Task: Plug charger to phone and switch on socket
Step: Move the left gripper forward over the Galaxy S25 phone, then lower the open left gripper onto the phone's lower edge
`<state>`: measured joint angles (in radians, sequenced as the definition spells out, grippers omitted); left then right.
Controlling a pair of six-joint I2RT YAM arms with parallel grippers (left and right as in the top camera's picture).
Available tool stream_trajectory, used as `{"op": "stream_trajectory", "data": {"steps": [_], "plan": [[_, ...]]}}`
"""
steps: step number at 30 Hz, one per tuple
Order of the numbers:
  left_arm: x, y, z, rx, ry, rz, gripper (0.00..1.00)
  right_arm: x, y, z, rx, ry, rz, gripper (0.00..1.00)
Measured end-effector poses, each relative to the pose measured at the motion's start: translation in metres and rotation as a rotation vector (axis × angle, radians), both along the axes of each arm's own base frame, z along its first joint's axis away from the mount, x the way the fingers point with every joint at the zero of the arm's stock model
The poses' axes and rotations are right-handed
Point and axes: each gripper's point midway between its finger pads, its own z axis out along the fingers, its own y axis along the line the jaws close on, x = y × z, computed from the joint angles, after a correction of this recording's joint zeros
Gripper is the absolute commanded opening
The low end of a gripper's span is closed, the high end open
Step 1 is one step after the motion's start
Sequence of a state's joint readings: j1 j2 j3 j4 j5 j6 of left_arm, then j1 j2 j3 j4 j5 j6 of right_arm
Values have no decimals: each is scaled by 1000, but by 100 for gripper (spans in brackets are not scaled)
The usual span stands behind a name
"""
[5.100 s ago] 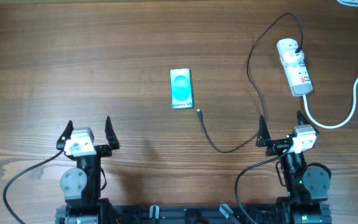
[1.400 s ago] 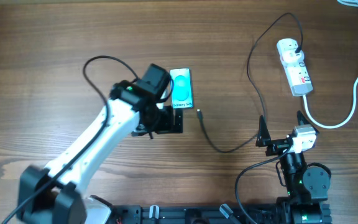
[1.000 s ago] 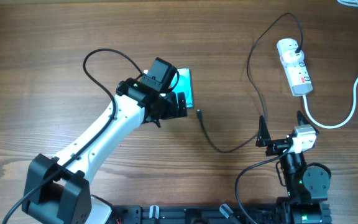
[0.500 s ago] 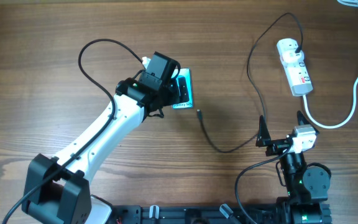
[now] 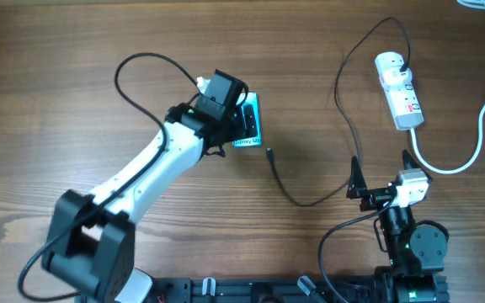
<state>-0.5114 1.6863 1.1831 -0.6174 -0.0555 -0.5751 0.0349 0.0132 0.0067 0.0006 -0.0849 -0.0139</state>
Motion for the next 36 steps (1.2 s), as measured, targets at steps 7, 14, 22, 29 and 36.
{"op": "stream_trajectory", "data": {"steps": [7, 14, 22, 29, 36], "plan": [[-3, 2, -20, 28, 52, 0, 100, 0, 0, 0, 0, 0, 0, 100], [-7, -7, -20, -19, 75, -24, 100, 0, 0, 0, 0, 0, 0, 100], [5, -16, 60, -16, 72, -49, 100, 0, 0, 0, 0, 0, 0, 100], [3, -14, 31, 30, 153, -53, 100, 0, 0, 0, 0, 0, 0, 100], [8, -17, 20, 34, 161, -53, 100, 0, 0, 0, 0, 0, 0, 100]]}}
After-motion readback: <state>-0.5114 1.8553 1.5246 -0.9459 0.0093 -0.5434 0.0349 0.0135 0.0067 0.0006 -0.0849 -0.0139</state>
